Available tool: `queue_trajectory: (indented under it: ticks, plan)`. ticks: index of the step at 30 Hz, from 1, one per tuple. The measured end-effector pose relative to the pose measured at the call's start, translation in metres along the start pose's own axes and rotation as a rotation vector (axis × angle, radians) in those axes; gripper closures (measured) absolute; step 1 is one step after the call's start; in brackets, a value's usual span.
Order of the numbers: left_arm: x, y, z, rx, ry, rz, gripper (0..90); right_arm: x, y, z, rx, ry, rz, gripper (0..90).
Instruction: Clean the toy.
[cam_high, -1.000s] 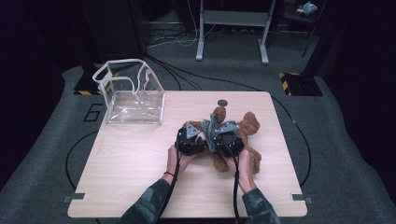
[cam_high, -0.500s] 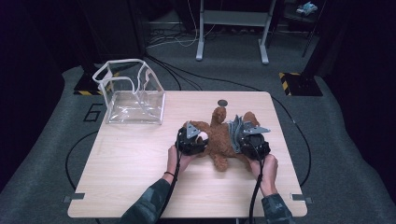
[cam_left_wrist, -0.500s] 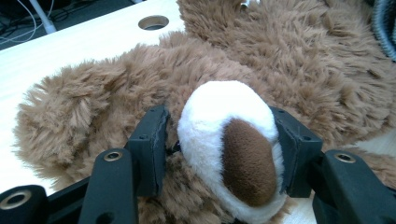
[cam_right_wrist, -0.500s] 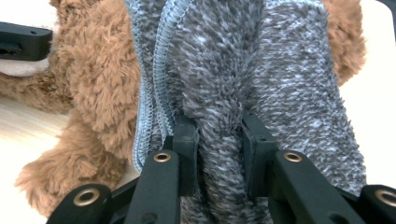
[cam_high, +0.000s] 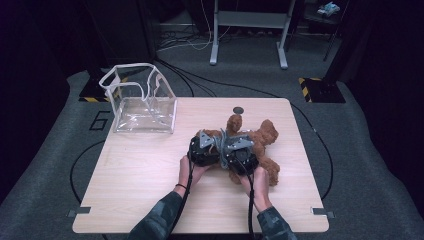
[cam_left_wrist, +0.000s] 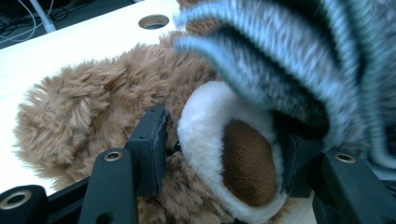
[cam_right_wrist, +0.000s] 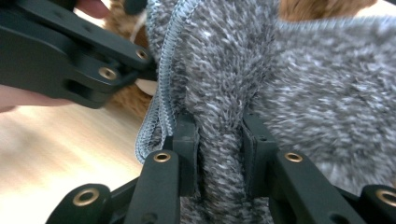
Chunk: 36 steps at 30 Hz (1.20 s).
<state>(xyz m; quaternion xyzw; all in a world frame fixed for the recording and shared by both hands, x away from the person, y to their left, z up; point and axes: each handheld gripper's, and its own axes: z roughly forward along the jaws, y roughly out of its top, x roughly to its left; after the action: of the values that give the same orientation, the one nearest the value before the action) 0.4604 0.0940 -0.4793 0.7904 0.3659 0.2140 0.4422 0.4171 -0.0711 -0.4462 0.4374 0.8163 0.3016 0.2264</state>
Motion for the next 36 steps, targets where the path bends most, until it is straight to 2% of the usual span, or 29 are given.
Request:
queue_trajectory:
  ticks: [3, 4, 8, 14, 15, 17, 20, 22, 24, 27, 30, 33, 36]
  plan:
    - [0.002, 0.000, 0.000, 0.008, -0.012, 0.004, 44.2, -0.007, -0.004, -0.001, 0.002, 0.012, 0.037, 71.7]
    - [0.002, 0.000, 0.000, 0.007, -0.009, 0.005, 44.2, -0.011, -0.006, -0.003, -0.003, 0.010, 0.032, 71.7]
    - [0.002, 0.001, 0.000, 0.010, -0.012, 0.005, 44.2, -0.025, -0.018, -0.015, 0.010, -0.015, 0.054, 71.8]
    - [0.002, 0.001, 0.000, 0.007, -0.016, 0.005, 44.2, -0.061, -0.050, -0.028, 0.010, -0.070, 0.145, 71.8]
    - [0.002, 0.001, 0.000, 0.008, -0.017, 0.006, 44.2, -0.064, -0.054, -0.029, 0.013, -0.074, 0.165, 71.8]
    - [0.002, 0.001, 0.000, 0.007, -0.016, 0.003, 44.2, -0.069, -0.057, -0.031, 0.015, -0.073, 0.173, 71.6]
    - [0.003, 0.001, 0.001, 0.003, -0.018, -0.007, 44.2, -0.064, -0.050, -0.035, -0.002, -0.062, 0.155, 71.2]
    - [0.003, 0.001, 0.001, 0.004, -0.017, -0.007, 44.2, -0.059, -0.043, -0.038, -0.027, -0.036, 0.140, 71.2]
    - [0.003, 0.001, 0.001, 0.007, -0.015, -0.001, 44.2, -0.051, -0.032, -0.038, -0.055, 0.002, 0.124, 71.1]
    - [0.003, 0.001, 0.001, 0.000, -0.017, -0.009, 44.2, -0.033, -0.011, -0.029, -0.050, 0.028, 0.086, 71.1]
    - [0.003, 0.000, 0.001, 0.002, -0.017, -0.007, 44.2, -0.020, 0.005, -0.015, -0.030, 0.029, 0.029, 71.2]
    - [0.003, 0.000, 0.000, 0.004, -0.018, -0.004, 44.2, -0.015, 0.009, -0.007, 0.002, 0.001, 0.014, 71.7]
    - [0.003, 0.000, 0.000, 0.004, -0.020, 0.000, 44.2, -0.024, 0.002, -0.007, 0.006, -0.007, 0.050, 72.5]
